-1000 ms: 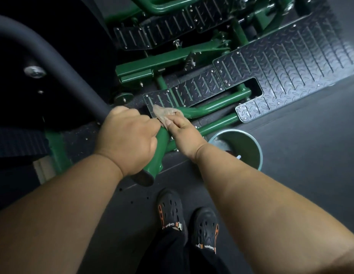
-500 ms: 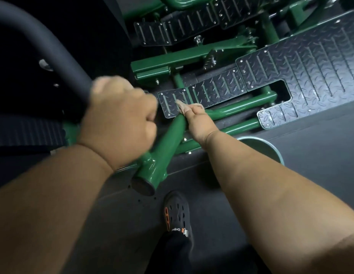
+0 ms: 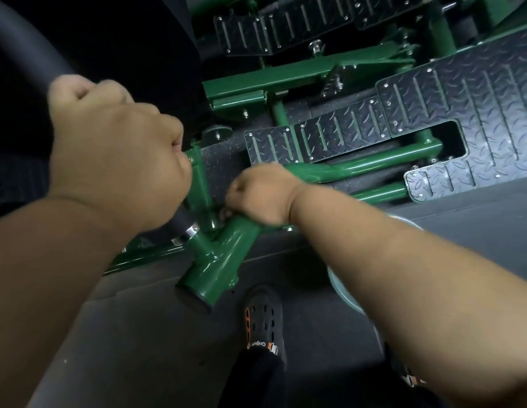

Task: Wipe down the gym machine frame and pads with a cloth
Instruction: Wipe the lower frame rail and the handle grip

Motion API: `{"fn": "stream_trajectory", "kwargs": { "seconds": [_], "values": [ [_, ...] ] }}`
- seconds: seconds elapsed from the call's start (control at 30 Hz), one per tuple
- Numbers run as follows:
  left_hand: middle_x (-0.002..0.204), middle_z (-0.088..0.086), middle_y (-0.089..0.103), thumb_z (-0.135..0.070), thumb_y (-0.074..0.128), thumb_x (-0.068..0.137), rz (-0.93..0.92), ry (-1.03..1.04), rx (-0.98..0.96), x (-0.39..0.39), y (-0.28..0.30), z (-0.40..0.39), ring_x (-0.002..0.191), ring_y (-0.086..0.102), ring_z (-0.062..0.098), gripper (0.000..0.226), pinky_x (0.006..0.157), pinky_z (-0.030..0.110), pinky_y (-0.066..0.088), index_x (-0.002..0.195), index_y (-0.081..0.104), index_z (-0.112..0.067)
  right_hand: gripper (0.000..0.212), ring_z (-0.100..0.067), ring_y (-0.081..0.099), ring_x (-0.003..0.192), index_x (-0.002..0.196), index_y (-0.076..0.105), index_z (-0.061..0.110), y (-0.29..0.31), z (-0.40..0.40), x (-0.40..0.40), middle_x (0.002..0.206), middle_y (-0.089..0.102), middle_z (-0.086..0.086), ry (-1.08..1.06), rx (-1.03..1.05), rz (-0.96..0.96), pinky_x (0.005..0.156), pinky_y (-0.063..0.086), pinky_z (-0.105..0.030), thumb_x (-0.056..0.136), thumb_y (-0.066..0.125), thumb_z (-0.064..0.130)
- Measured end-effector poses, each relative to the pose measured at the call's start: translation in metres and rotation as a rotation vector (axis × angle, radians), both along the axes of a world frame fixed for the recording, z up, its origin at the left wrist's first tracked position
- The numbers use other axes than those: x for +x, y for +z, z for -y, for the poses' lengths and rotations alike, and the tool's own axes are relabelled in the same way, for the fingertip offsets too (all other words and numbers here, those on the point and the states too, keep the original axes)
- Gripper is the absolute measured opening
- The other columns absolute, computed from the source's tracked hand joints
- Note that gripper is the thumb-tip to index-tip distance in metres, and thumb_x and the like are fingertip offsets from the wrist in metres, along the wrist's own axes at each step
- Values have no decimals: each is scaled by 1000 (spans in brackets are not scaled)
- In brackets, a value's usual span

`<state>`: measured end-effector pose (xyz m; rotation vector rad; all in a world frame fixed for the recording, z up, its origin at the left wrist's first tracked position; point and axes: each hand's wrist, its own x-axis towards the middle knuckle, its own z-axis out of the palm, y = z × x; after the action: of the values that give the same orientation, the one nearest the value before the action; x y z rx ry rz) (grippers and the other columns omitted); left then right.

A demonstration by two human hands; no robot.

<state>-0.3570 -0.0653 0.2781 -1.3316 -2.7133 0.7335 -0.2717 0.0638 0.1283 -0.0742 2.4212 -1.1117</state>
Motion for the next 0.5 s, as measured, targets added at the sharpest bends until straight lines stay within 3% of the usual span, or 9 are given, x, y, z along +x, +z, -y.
{"fn": "stream_trajectory", "kwargs": {
  "seconds": [0.07,0.13,0.2,0.27,0.37,0.43,0.5],
  "values": [
    [72,-9,56,-32,36,95,-5,20,10,-2,-1,-1,93,49,27,33,99,48,23,74,59,-24,26,-30,63,112,102,75,34,-24,-26,-25,109,72,6,183,77,73,95,48,-36,105,50,34],
    [72,-10,56,-31,39,94,-22,36,3,-2,0,-1,92,49,26,31,100,46,21,73,60,-23,27,-34,61,118,127,67,18,-55,-49,-39,130,67,-12,224,201,138,102,47,-39,107,49,20],
    [72,-11,52,-31,38,94,-33,46,-4,0,1,-2,91,47,25,30,101,46,22,71,56,-25,25,-33,60,114,126,62,10,-84,-67,-38,123,64,-16,78,182,235,103,46,-40,108,46,12],
    [72,-11,49,-32,34,94,-30,55,-7,0,1,-4,91,48,26,28,101,48,25,72,51,-26,16,-28,57,107,110,59,12,-102,-72,-24,110,57,-12,-100,115,261,101,46,-39,107,44,11],
    [73,-10,37,-36,21,96,28,15,-120,-7,-1,3,89,35,23,28,99,54,32,75,36,-26,32,-30,57,104,85,60,25,-128,-59,12,101,63,-1,-573,-117,121,98,47,-42,104,40,39],
    [74,-8,34,-38,10,95,91,-37,-256,-14,-3,8,89,28,23,32,97,56,35,74,30,-24,41,-26,54,115,103,70,26,-141,-49,32,119,67,0,-730,-167,-5,106,41,-40,104,36,48],
    [73,-6,37,-37,13,94,80,-13,-366,-10,0,5,84,34,25,33,92,54,38,72,34,-24,45,-25,52,125,119,70,29,-153,-50,41,133,64,1,-742,-185,4,113,38,-38,104,34,50]
  ]
}}
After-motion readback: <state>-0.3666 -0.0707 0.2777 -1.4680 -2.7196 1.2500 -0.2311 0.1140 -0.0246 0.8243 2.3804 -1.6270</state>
